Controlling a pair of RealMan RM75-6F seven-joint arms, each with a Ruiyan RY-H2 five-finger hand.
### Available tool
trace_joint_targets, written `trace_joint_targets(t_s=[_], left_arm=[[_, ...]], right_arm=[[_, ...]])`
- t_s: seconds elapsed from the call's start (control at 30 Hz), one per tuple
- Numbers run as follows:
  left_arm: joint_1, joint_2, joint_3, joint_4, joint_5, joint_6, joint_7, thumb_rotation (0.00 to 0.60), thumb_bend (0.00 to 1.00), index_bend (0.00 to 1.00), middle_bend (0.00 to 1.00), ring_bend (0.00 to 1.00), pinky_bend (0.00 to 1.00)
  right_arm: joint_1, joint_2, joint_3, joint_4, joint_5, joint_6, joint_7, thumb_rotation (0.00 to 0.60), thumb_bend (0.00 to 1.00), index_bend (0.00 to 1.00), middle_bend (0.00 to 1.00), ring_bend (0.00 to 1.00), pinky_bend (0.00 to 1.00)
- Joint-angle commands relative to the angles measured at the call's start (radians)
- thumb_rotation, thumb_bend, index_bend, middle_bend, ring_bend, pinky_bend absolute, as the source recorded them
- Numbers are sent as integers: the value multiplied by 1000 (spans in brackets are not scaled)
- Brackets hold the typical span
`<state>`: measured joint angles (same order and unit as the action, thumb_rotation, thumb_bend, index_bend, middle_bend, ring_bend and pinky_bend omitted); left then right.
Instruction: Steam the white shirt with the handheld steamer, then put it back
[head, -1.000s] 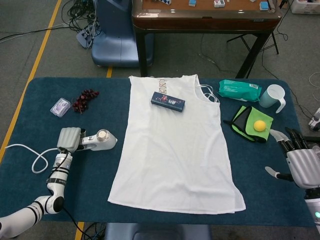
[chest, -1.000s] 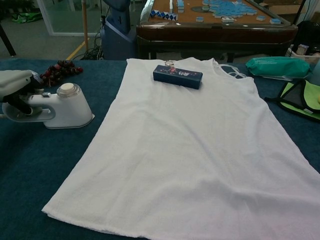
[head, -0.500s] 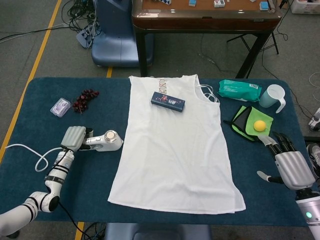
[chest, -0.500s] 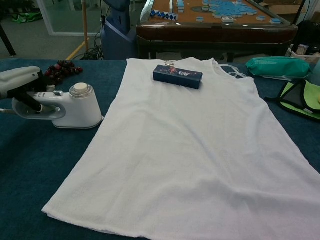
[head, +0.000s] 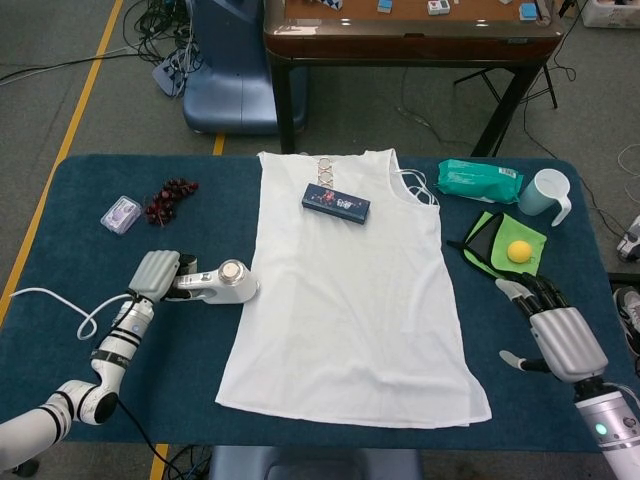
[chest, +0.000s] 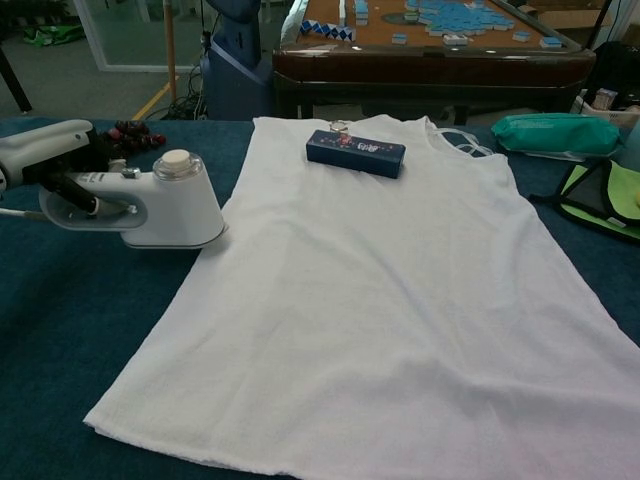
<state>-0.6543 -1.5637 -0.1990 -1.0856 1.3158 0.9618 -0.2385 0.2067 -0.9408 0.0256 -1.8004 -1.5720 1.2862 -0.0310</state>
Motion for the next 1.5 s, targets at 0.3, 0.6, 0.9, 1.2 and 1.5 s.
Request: trace_joint_targets(t_s=[0.3, 0.6, 0.9, 1.2, 1.5], left_arm=[[-17, 9, -11, -129, 4, 31, 67, 600, 206, 698, 792, 652, 665], [-49, -16, -25, -191, -13, 29, 148, 600, 207, 698, 791, 651, 665], [-76, -52, -28, -198, -42, 8, 205, 600, 206, 697, 791, 651, 665], [-94, -87, -34, -169, -74, -11, 220, 600, 206, 697, 791, 651, 665], [-105, -110, -40, -147, -108, -33, 228, 600, 206, 697, 791, 650, 665]], right_arm=[[115, -133, -34, 50, -52, -186, -37, 600, 405, 83, 154, 14, 4], [205, -275, -46, 119, -53, -315, -31, 600, 731, 83, 118, 13, 4], [244, -348, -82, 160, -61, -369, -20, 600, 734, 83, 118, 13, 4], [251, -385, -118, 201, -77, -361, 51, 546, 724, 83, 117, 13, 4], [259, -412, -143, 245, -78, -362, 97, 512, 475, 83, 118, 13, 4]])
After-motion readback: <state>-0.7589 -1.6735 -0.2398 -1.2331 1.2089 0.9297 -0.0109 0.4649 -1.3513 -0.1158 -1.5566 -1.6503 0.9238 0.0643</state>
